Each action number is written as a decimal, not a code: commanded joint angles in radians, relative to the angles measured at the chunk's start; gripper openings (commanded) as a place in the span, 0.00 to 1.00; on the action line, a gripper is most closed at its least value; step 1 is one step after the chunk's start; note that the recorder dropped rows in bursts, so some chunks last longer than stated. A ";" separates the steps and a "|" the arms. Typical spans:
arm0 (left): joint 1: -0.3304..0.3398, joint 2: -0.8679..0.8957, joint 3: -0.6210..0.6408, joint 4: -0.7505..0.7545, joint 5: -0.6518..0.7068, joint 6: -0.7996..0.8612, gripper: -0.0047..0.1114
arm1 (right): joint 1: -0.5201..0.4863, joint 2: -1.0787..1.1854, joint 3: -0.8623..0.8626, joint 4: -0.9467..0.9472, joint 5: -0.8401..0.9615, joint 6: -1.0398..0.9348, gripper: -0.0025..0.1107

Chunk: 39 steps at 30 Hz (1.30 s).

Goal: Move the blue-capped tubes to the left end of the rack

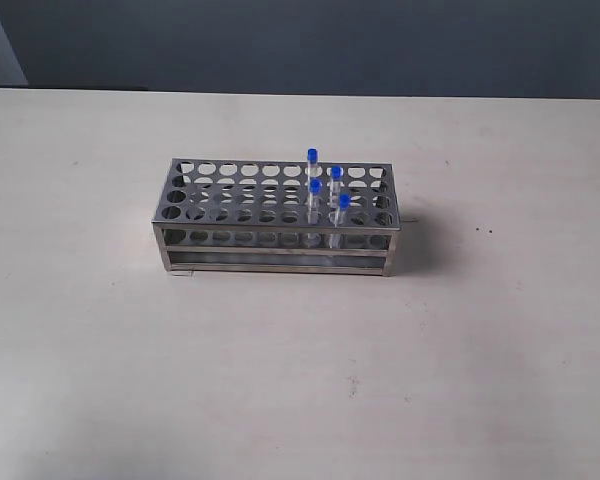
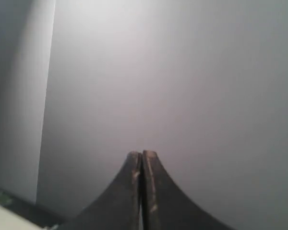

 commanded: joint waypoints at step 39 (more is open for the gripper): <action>-0.007 0.004 -0.002 0.000 -0.014 -0.003 0.04 | 0.307 0.902 0.227 0.243 -0.411 -0.538 0.44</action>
